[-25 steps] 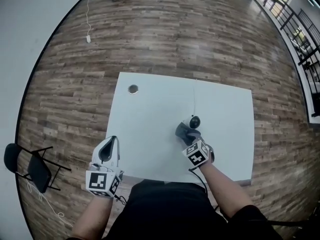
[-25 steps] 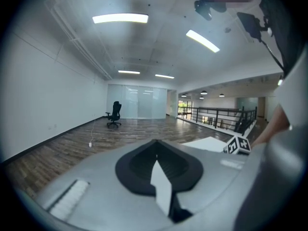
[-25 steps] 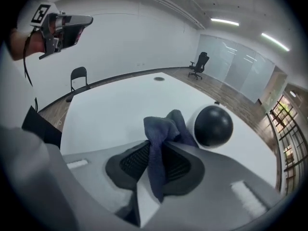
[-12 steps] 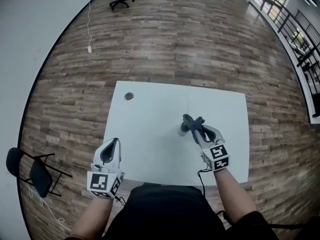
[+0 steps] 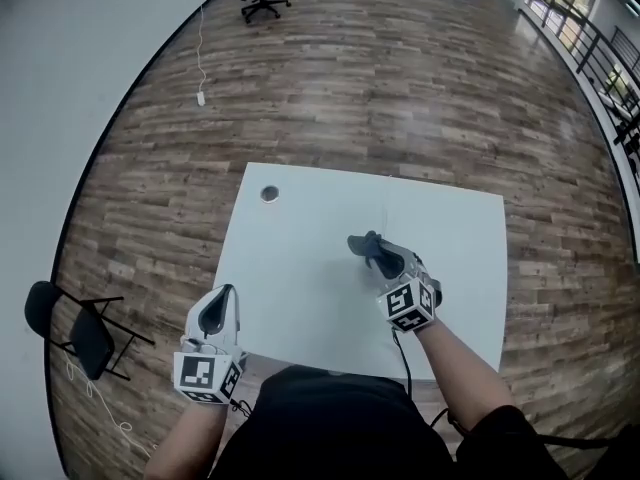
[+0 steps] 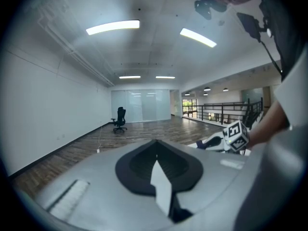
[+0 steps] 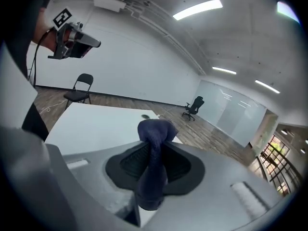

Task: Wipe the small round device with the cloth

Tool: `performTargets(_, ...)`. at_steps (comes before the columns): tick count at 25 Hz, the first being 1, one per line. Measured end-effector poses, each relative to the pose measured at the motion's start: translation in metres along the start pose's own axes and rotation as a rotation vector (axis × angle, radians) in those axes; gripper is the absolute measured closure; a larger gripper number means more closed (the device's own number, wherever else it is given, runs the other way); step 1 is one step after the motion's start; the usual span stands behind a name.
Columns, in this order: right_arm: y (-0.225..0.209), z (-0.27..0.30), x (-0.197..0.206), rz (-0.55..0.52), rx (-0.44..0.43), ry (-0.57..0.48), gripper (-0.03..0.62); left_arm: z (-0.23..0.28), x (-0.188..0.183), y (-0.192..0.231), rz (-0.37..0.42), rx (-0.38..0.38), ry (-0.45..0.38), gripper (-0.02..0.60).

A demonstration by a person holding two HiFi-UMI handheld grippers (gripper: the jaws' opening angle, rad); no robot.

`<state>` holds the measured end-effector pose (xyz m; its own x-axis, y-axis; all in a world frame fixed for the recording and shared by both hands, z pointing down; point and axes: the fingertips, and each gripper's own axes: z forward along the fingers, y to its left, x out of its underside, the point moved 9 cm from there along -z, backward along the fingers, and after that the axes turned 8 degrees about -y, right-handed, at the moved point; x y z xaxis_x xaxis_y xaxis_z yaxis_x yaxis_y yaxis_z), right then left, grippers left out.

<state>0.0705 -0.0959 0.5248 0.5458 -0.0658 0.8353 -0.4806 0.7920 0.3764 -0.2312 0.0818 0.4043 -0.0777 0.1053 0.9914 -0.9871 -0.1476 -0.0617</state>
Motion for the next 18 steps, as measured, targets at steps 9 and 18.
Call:
performTargets(9, 0.010, 0.003, 0.022, 0.159, -0.109, 0.016, 0.516, -0.022, 0.000, -0.017, 0.000, -0.082, 0.028, 0.574)
performTargets(18, 0.001, 0.002, 0.046, 0.398, -0.136, 0.034, 0.516, -0.023, 0.003, -0.037, -0.003, -0.091, 0.036, 0.574)
